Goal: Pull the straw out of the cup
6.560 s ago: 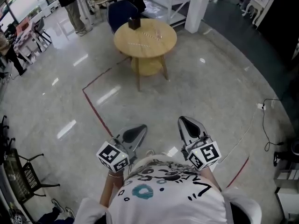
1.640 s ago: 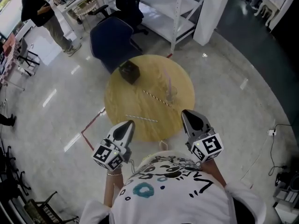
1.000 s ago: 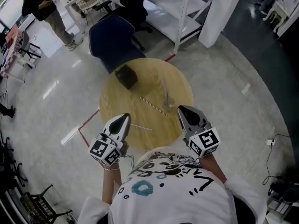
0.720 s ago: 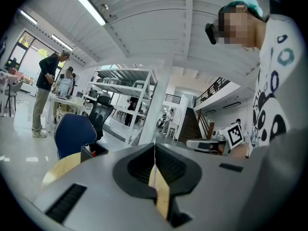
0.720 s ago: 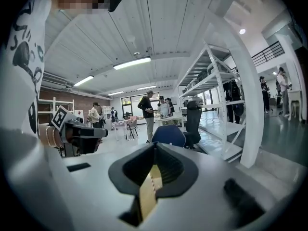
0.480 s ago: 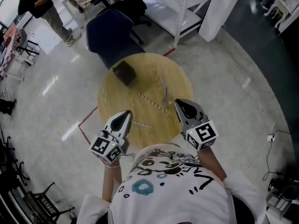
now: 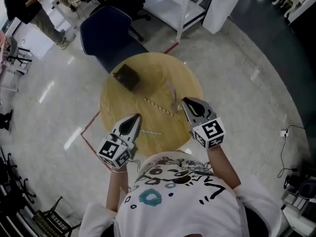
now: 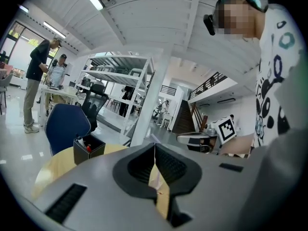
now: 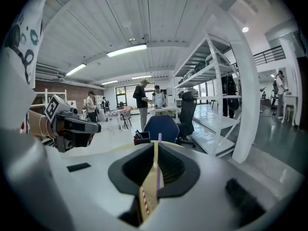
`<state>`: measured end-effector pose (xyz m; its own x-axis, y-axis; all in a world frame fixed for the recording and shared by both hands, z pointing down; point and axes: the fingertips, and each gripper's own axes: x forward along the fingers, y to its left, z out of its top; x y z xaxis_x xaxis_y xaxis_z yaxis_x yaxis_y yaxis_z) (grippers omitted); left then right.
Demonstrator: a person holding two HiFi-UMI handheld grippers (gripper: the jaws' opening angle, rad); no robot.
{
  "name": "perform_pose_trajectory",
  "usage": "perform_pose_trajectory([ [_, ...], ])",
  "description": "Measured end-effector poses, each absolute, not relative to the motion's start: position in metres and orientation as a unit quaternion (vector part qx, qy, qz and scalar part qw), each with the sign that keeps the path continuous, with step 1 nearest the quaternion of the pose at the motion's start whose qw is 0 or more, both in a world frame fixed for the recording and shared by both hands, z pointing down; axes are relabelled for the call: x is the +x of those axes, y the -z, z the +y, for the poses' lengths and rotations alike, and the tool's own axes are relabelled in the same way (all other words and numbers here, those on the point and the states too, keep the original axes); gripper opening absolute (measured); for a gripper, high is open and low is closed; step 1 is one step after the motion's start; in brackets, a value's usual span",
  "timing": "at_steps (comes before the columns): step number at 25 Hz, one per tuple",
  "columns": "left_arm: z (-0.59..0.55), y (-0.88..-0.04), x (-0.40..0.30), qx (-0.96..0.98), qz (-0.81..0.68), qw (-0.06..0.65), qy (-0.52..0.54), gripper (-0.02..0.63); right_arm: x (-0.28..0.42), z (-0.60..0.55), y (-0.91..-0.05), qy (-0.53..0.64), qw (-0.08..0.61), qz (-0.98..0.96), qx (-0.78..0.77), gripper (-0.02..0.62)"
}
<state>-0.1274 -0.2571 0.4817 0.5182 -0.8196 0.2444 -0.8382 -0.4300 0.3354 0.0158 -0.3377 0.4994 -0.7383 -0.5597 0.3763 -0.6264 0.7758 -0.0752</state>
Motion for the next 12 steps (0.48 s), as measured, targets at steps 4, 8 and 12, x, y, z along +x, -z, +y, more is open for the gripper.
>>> perform_pose_trajectory([
  [4, -0.272, -0.489, -0.131, 0.849, -0.480, 0.220, -0.024, 0.017, 0.010, -0.352, -0.513, -0.101, 0.191, -0.922, 0.320, 0.031],
  [8, -0.278, -0.498, -0.133, 0.852, -0.471, 0.228, -0.025, 0.017, 0.001, -0.358, -0.528, -0.105, 0.213, -0.920, 0.313, 0.031],
  [12, -0.282, -0.506, -0.138, 0.850, -0.468, 0.239, -0.025, 0.017, -0.005, -0.365, -0.540, -0.107, 0.232, -0.913, 0.318, 0.032],
])
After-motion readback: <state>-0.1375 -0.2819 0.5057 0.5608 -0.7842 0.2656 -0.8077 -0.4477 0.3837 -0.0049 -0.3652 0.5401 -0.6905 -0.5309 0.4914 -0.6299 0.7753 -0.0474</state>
